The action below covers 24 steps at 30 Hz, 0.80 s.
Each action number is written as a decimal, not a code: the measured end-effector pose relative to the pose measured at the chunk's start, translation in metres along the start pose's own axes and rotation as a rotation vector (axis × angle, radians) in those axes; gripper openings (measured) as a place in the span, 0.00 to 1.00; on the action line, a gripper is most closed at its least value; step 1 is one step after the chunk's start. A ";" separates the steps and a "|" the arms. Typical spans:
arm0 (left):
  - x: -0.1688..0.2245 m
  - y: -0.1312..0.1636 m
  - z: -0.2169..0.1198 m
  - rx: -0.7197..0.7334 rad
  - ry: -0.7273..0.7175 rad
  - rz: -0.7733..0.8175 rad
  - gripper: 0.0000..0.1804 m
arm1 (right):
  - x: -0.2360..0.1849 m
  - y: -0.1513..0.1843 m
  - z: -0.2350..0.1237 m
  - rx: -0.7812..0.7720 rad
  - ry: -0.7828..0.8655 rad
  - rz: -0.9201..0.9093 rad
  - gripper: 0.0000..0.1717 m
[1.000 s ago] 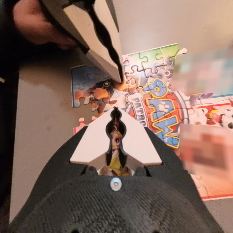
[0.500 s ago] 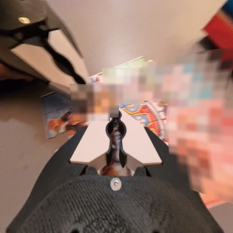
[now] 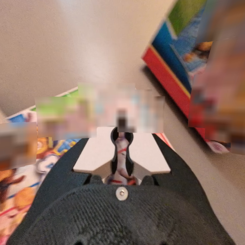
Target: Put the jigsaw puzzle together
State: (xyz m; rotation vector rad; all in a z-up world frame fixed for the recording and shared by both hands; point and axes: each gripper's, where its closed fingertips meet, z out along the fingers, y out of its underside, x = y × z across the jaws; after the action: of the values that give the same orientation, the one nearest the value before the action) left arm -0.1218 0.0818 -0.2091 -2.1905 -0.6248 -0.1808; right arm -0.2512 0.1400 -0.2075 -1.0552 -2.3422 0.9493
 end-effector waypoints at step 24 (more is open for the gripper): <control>0.010 -0.007 -0.008 0.072 0.026 0.067 0.01 | -0.063 0.133 -0.150 -0.038 0.067 0.281 0.03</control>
State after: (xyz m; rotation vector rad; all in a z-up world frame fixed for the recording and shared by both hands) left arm -0.1157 0.0831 -0.1953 -2.1335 -0.5349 -0.1490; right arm -0.0567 0.2189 -0.2047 -1.4368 -2.2027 0.9531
